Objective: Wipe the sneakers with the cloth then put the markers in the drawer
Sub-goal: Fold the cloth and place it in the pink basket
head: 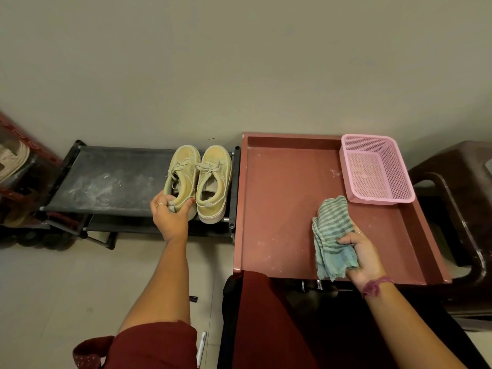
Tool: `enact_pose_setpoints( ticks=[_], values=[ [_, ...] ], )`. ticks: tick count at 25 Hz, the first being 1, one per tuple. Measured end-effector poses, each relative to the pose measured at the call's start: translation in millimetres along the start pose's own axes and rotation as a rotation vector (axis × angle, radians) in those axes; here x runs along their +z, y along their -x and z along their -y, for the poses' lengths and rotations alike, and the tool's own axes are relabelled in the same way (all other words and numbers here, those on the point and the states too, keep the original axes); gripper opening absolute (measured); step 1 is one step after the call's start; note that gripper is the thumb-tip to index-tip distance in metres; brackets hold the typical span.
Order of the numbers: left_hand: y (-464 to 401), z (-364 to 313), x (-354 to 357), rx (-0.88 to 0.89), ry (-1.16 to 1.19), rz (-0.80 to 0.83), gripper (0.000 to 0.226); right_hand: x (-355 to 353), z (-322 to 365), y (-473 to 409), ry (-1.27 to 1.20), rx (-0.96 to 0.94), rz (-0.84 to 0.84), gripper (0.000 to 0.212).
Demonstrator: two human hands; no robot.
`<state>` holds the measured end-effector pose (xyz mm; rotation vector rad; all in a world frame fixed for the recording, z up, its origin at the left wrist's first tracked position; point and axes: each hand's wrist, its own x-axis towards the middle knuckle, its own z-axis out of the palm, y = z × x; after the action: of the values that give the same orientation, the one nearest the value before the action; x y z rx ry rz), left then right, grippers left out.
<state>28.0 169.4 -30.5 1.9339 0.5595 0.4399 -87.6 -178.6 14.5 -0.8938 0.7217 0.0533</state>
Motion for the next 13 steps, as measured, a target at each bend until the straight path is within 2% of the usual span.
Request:
enact_pose_setpoints(
  ticks=[5, 9, 11, 13],
  values=[
    [-0.2, 3.9, 1.4, -0.008, -0.043, 0.061, 0.035, -4.5, -2.1, -7.3, -0.031, 0.016, -0.015, 0.064],
    [4.1, -2.6, -5.7, -0.07, 0.023, 0.158, 0.055, 0.8, -1.7, 0.2, -0.093, 0.026, -0.005, 0.055],
    [17.3, -13.7, -12.9, -0.088, 0.102, 0.116, 0.062, 2.6, -1.4, 4.2, -0.129, 0.03, -0.002, 0.055],
    [39.5, -27.4, -20.6, -0.074, 0.2, -0.027, 0.058, 5.7, 0.2, 10.4, -0.192, 0.03, -0.001, 0.057]
  ],
)
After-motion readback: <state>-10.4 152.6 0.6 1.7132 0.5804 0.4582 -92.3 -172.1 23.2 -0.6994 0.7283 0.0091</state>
